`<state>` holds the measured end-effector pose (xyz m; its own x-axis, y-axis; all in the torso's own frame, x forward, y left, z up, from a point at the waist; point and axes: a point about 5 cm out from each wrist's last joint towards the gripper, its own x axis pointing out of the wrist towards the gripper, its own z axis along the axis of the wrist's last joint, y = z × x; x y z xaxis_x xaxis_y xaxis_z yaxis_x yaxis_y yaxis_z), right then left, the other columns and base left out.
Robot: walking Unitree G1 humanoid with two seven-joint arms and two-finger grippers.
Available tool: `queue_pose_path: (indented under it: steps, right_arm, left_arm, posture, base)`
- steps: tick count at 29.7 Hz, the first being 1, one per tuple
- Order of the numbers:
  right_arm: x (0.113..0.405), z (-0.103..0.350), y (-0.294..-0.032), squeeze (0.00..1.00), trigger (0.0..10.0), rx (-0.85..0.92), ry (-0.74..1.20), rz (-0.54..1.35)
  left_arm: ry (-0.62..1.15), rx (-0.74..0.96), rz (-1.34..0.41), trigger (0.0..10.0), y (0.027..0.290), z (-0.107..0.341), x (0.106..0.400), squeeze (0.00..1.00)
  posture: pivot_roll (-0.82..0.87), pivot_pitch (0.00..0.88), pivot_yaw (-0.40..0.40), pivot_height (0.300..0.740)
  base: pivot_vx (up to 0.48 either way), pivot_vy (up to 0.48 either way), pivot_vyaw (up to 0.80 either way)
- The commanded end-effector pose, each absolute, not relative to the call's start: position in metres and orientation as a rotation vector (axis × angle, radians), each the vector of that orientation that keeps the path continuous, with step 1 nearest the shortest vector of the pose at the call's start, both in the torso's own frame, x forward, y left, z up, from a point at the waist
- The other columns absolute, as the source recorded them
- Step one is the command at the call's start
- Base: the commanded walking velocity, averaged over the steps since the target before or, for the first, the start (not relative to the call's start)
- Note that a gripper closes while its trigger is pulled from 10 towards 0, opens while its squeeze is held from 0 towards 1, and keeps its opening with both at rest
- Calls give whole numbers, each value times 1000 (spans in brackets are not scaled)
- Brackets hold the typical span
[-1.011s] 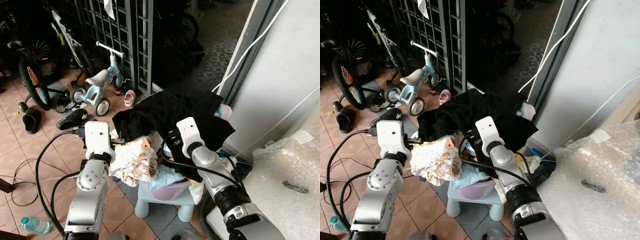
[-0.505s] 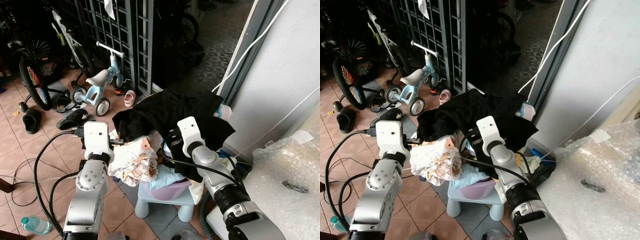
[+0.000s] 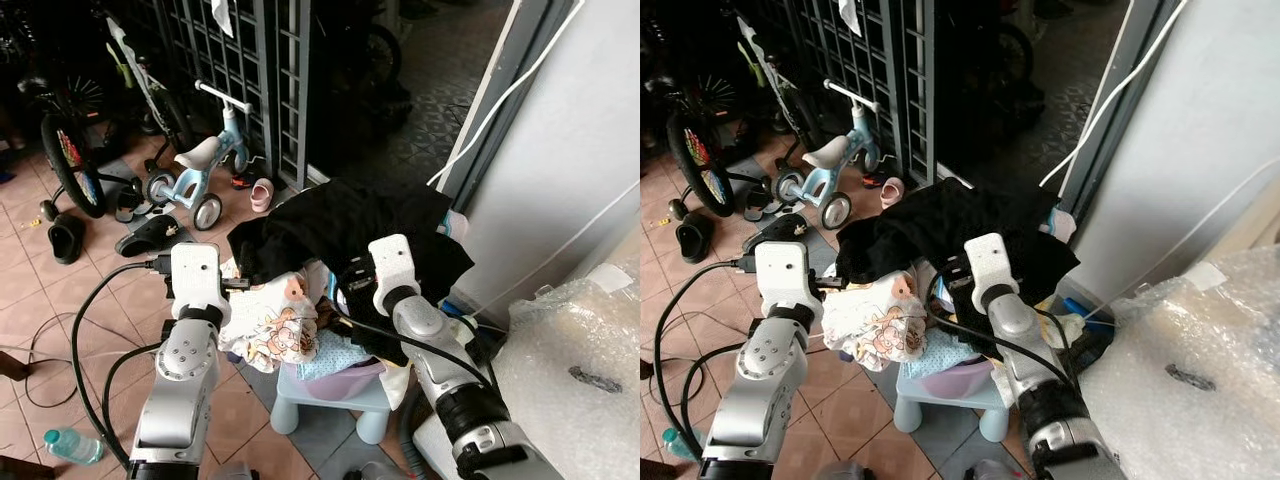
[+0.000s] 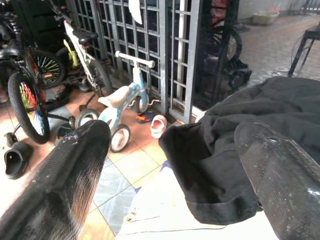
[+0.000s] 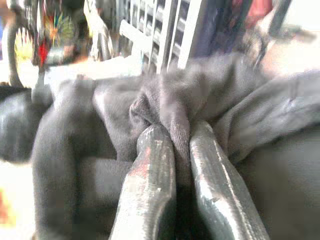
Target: Clothes washing
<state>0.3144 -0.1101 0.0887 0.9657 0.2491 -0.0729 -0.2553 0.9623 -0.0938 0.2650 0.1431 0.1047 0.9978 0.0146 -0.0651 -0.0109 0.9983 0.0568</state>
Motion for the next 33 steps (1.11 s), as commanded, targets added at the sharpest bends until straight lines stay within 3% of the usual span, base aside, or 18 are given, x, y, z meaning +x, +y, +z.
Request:
queue_pose_path:
  steps: [1,3,8,33]
  right_arm:
    - [320,127,-113,0,0,-104,-127,241]
    - [317,166,-113,0,0,-247,-343,247]
    - [319,200,-123,0,0,-276,-466,184]
    - [316,175,-118,0,0,-249,-356,214]
  left_arm:
    - [56,62,9,10000,142,107,267,0]
    - [51,62,14,10000,141,107,268,0]
    - [24,89,49,10000,139,111,274,0]
    - [17,100,51,10000,140,110,276,0]
  posture:
    - [-6,0,-20,740]
    - [-12,0,-17,740]
    - [-14,0,-16,740]
    - [-11,0,-16,740]
  base:
    - [0,0,0]
    - [0,0,0]
    - [0,0,0]
    - [0,0,0]
